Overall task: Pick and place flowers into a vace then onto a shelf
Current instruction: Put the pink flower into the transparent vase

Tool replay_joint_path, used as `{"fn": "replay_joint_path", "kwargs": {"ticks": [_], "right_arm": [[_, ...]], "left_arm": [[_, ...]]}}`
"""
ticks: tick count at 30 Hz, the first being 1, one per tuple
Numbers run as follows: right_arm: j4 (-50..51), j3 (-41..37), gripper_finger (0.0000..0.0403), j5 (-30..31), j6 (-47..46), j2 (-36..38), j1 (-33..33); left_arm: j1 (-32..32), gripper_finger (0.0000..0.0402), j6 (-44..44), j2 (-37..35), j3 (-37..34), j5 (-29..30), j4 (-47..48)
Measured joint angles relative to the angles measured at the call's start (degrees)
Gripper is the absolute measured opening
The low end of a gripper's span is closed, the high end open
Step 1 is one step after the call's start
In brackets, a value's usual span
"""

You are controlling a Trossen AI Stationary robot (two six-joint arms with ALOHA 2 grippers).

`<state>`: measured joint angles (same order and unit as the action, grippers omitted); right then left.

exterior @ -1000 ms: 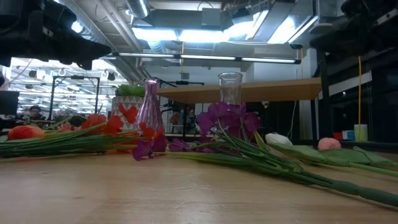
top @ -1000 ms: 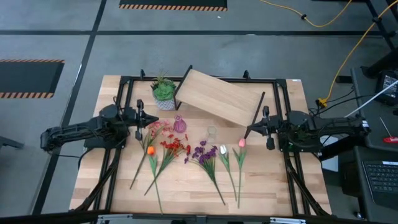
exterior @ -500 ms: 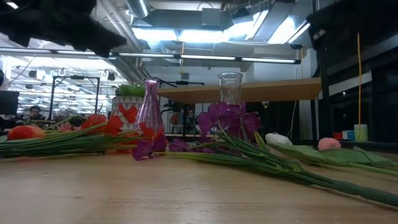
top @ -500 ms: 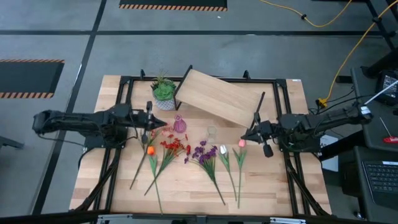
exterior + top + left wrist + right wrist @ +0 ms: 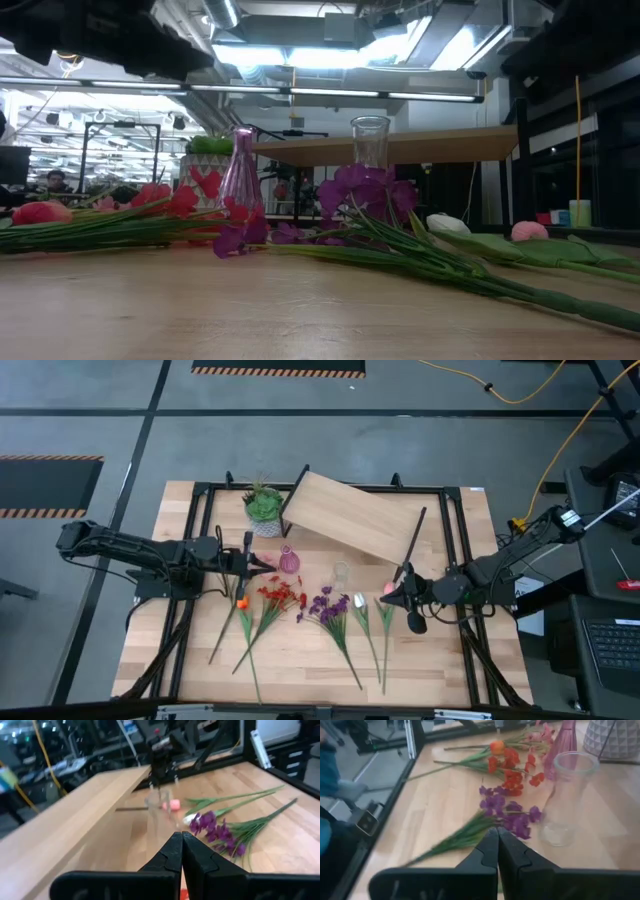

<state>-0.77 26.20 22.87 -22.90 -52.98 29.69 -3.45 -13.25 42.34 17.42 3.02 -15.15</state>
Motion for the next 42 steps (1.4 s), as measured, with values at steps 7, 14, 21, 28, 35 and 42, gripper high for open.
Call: {"fn": "replay_joint_path", "kwargs": {"ticks": [7,14,21,28,35,42], "right_arm": [[1.91,4.24,0.0,7.72,-6.97,-5.12,6.13],[22.76,18.61,0.0,9.57,-21.73,-15.21,9.08],[44.25,27.93,0.0,9.26,-49.52,-22.51,11.98],[45.4,27.93,0.0,6.36,-60.59,-26.16,13.33],[46.88,27.03,0.0,5.26,-61.06,-29.96,12.1],[45.75,27.03,0.0029,2.43,-65.31,-31.97,10.18]], "left_arm": [[-0.69,0.0002,-1.42,-0.47,0.01,0.87,-0.93],[-0.69,0.0002,-5.68,-0.49,0.01,5.82,-1.3],[-0.69,0.0002,-8.74,-0.49,0.01,6.54,-3.17],[-0.69,0.0002,-8.59,-0.51,0.01,6.54,-3.14],[-0.69,0.0002,-8.57,-0.51,0.01,6.54,-3.11],[-0.69,0.0002,-8.56,-0.51,0.01,6.54,-2.83]]}}
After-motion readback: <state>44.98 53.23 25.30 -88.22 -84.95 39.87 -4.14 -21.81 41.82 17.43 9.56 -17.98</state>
